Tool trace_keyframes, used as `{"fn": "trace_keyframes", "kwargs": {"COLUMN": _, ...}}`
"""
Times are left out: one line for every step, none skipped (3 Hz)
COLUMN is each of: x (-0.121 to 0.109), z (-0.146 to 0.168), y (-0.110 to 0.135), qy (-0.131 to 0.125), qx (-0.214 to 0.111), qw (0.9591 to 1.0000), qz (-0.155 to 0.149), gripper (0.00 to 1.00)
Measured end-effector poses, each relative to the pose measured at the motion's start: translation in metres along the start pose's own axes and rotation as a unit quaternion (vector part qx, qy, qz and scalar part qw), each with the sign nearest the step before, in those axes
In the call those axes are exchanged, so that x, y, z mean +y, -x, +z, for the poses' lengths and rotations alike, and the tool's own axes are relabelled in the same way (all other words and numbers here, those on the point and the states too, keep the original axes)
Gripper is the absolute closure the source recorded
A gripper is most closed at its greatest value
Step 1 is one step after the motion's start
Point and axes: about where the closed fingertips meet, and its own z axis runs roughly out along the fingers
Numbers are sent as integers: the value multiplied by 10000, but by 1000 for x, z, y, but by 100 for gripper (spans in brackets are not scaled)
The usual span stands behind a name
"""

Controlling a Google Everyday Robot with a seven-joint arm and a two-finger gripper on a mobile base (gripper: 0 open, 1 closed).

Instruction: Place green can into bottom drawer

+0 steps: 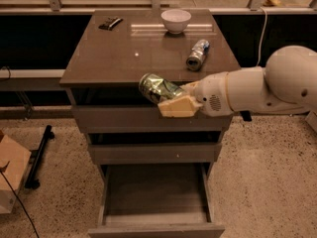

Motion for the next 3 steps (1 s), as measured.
{"fn": "trace_keyframes", "kwargs": {"x": 26, "z": -20, "y": -53, "qy": -54, "qx": 146, "qw": 9986, "qz": 514, "gripper": 100}}
{"fn": "trace_keyframes", "kwargs": {"x": 45, "z": -3, "y": -111, "qy": -8, "qx": 254, "qw": 9942, "qz": 1041, "gripper": 100}}
{"fn": "trace_keyframes", "kwargs": {"x": 44, "z": -2, "y": -112, "qy": -6, "qx": 267, "qw": 9943, "qz": 1036, "gripper": 100}}
